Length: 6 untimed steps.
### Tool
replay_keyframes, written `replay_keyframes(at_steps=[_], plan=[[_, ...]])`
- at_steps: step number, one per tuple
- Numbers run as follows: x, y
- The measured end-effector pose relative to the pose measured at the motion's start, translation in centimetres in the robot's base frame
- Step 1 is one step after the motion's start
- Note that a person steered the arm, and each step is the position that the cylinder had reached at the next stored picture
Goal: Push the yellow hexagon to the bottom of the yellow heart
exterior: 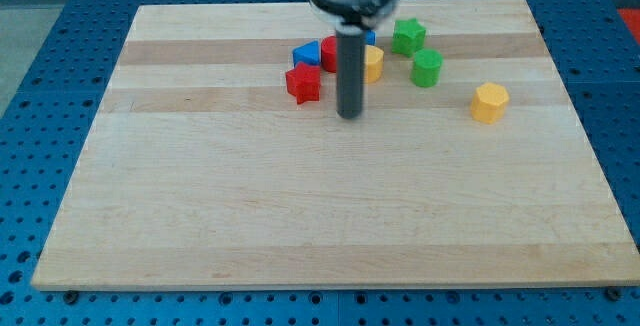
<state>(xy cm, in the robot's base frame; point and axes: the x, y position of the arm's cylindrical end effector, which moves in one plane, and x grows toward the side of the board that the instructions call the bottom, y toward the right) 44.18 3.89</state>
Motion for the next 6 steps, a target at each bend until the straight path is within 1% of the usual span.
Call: replay_keyframes(at_steps=[1,2,3,4,5,6], plan=[[3.6,9.3],[3.6,18.2],[1.4,20.0],[-0.5,20.1],[-0.6,14.3],[0.1,9.4]])
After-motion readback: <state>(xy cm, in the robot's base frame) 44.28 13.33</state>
